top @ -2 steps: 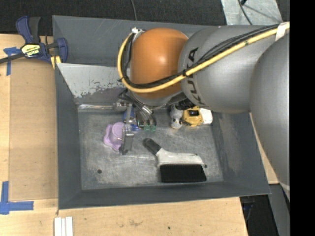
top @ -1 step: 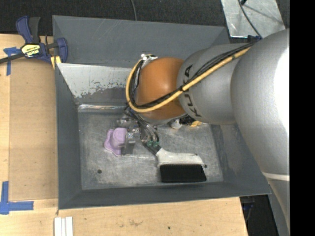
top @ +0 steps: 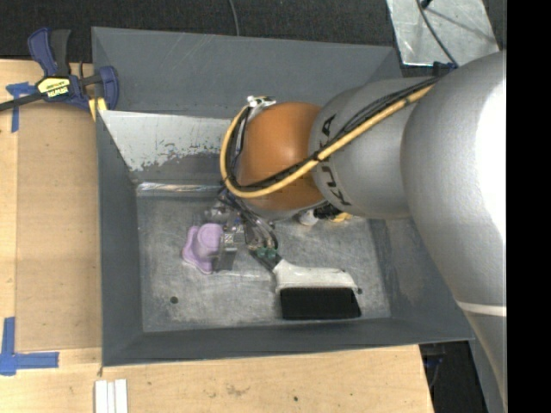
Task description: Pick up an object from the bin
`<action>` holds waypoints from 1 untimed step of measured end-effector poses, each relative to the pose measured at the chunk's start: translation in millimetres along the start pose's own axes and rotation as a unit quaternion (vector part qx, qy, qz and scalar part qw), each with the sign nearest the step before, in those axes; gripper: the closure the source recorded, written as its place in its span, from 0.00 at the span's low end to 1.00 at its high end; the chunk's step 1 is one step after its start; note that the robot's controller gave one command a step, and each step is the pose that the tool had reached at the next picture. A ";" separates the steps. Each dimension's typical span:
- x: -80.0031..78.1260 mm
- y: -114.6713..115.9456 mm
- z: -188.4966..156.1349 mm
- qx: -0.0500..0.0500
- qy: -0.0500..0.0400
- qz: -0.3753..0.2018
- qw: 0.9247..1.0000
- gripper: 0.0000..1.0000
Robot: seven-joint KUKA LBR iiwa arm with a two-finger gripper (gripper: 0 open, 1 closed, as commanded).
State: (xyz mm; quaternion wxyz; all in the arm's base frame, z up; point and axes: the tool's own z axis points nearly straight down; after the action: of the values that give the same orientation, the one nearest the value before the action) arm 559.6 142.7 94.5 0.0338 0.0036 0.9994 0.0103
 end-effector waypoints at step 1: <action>3.4 1.2 -2.7 0.003 0.009 -0.001 1.000 1.00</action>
Offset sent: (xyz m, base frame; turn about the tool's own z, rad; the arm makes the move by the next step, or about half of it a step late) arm 0.0093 -0.0107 0.0298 0.0339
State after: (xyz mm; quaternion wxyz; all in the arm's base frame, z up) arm 556.1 143.9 97.1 0.0246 0.0030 0.9997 0.0070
